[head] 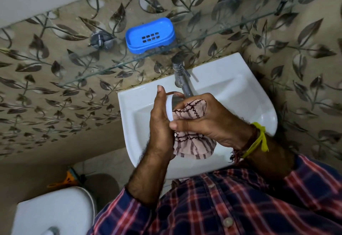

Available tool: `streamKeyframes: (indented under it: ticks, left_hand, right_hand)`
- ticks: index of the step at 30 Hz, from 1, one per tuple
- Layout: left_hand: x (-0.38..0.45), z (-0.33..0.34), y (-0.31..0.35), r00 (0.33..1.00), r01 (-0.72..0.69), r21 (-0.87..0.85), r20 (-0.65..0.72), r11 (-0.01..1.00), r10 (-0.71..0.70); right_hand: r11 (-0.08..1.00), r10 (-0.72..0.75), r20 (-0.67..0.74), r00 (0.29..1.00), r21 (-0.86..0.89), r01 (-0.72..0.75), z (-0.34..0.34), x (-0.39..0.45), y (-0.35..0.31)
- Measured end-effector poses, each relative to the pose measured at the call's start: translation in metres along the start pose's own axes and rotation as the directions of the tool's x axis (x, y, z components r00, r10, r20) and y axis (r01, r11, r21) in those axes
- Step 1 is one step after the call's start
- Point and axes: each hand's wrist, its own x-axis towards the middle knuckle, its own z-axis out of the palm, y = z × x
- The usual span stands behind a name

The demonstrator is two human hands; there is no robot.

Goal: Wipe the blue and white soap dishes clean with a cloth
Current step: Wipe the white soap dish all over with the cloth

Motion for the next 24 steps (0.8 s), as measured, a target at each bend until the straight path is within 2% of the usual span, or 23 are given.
streamKeyframes:
  ticks: [2,4,6,7,12,15,17,19,21,24]
  left_hand:
    - [-0.001,-0.005,0.000,1.000,-0.004,0.030,-0.003,1.000,0.004]
    - [-0.002,-0.012,-0.006,0.988,-0.156,0.151,0.024,0.976,0.154]
    - [-0.004,-0.016,-0.015,0.950,-0.311,0.291,0.083,0.905,0.300]
    - [-0.004,-0.016,-0.019,0.942,-0.335,0.315,0.106,0.888,0.318]
    - [-0.001,-0.009,-0.013,0.966,-0.258,0.265,0.100,0.929,0.240]
    - [-0.001,-0.009,-0.002,0.998,-0.007,0.156,0.069,0.988,-0.004]
    - [0.002,-0.011,0.005,0.993,0.116,0.148,0.006,0.982,-0.119]
    - [0.005,-0.012,0.010,0.991,0.137,0.170,-0.030,0.976,-0.134]
    - [0.005,-0.009,0.012,0.989,0.146,0.157,-0.024,0.977,-0.144]
    - [0.005,-0.007,0.012,0.988,0.151,0.105,-0.051,0.983,-0.147]
  right_hand:
    - [0.997,0.006,-0.113,0.994,0.074,0.003,0.007,-0.001,0.004]
    - [0.987,0.049,-0.179,0.983,0.160,-0.020,0.011,0.002,0.007]
    - [0.974,0.081,-0.181,0.980,0.223,-0.039,0.010,0.005,0.007]
    - [0.973,0.075,-0.161,0.984,0.228,-0.037,0.008,0.006,0.005]
    - [0.993,-0.011,-0.006,1.000,0.118,0.012,-0.001,0.000,-0.003]
    - [0.998,-0.006,0.048,0.999,-0.063,0.009,-0.008,0.000,-0.005]
    - [0.981,0.033,0.104,0.994,-0.192,-0.013,-0.006,-0.003,-0.002]
    - [0.968,0.050,0.060,0.997,-0.249,-0.033,-0.001,-0.007,0.003]
    - [0.977,0.034,-0.022,0.999,-0.208,-0.037,0.003,-0.009,0.005]
    - [0.960,0.012,0.023,1.000,-0.280,-0.005,0.001,-0.008,-0.001]
